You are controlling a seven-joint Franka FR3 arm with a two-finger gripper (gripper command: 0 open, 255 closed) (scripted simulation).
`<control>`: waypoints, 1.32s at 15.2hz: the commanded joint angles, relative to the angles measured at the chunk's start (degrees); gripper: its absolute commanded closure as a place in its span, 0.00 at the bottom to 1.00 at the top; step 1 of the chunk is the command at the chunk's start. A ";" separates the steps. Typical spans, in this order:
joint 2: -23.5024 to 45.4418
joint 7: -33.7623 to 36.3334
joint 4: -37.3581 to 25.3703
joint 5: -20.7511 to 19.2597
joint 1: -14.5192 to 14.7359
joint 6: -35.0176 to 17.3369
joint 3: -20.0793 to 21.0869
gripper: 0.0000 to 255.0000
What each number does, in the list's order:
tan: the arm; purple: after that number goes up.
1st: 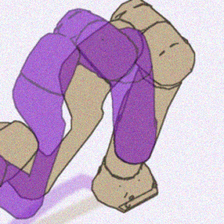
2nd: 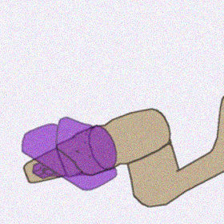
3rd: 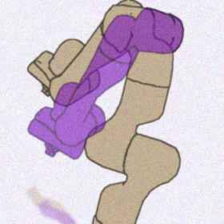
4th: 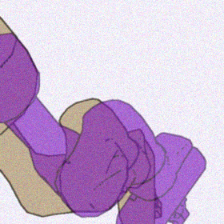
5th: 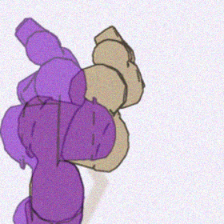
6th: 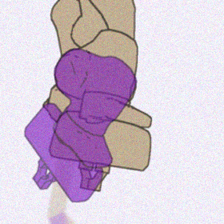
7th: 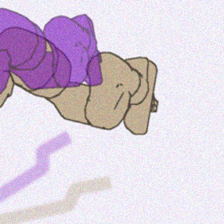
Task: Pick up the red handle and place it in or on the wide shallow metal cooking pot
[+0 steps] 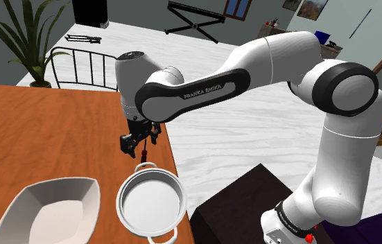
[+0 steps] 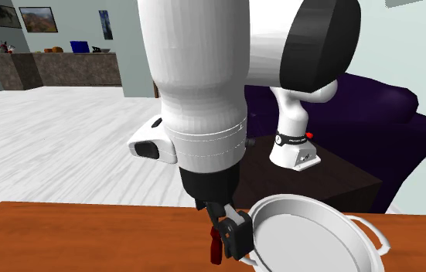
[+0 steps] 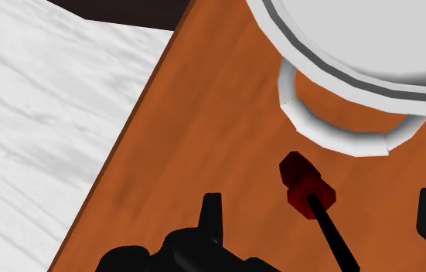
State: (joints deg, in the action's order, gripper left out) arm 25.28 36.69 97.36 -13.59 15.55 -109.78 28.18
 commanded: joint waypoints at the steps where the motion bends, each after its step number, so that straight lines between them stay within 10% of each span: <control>1: 0.00 0.00 0.00 0.00 0.00 0.00 0.00 1.00; 20: -2.74 -1.11 -4.06 1.58 -0.26 6.43 0.74 1.00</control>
State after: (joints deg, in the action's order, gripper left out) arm 22.92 35.71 93.50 -12.21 15.37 -103.90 28.85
